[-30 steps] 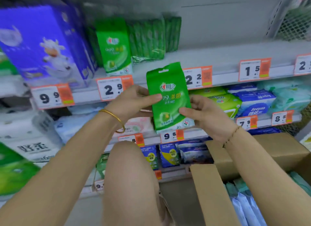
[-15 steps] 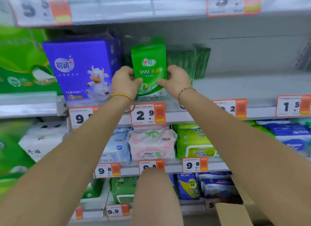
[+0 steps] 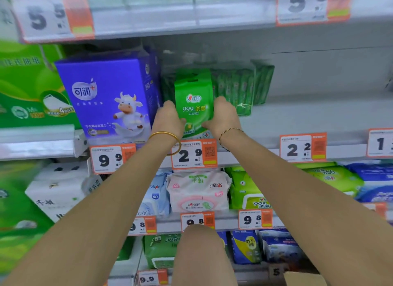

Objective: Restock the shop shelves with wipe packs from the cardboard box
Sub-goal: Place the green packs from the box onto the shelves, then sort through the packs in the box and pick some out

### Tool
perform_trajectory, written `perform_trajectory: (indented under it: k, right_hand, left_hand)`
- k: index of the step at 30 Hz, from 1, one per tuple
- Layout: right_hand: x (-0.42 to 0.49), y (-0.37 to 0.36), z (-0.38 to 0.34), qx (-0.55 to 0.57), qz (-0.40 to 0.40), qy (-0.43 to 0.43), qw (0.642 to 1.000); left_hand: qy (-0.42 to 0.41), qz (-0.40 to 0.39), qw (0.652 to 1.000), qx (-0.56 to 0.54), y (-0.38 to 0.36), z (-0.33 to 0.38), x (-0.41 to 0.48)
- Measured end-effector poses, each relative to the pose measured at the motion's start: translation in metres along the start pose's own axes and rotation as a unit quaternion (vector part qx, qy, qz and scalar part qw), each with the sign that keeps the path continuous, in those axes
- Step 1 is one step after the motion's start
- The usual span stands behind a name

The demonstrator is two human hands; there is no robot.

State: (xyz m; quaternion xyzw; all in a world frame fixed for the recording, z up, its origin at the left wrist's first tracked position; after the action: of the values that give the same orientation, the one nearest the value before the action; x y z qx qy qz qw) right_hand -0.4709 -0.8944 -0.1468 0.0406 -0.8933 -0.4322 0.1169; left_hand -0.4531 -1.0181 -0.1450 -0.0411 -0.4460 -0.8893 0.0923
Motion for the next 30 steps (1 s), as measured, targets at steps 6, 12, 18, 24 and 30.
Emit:
perform_trajectory:
  k: [6, 12, 18, 24, 30]
  right_hand:
    - [-0.013, 0.007, 0.003, 0.029, 0.013, 0.014, 0.999]
    - [-0.085, 0.034, 0.04, 0.09, 0.059, 0.063, 0.992]
    - [-0.198, 0.039, 0.149, 0.084, -0.017, -0.046, 0.995]
    - [-0.269, 0.043, 0.29, 0.063, -0.116, -0.248, 0.96]
    - [-0.325, 0.052, 0.403, 0.072, -0.1, -0.398, 0.909]
  left_hand:
    - [-0.028, 0.03, 0.998, 0.039, -0.001, 0.009, -0.031]
    - [-0.237, 0.114, 0.964, 0.046, -0.038, 0.031, -0.098]
    - [-0.287, -0.149, 0.946, 0.031, -0.139, 0.063, -0.157]
    - [-0.287, -0.397, 0.861, 0.134, -0.246, 0.109, -0.187]
    - [-0.295, -0.502, 0.791, 0.185, -0.336, 0.145, -0.205]
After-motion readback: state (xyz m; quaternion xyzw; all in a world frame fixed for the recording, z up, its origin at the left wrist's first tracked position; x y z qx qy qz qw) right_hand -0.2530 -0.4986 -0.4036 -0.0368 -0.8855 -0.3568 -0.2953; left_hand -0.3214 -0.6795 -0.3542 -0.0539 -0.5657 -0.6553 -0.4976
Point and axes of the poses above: each hand's wrist, its own x-axis towards the middle knuckle, its own y-axis out of the back of the hand, z = x × y, the point moved 1 cm from there along x, towards the middle knuckle, and after that the axes turned 15 degrees about -z, right-handed, at the moved point
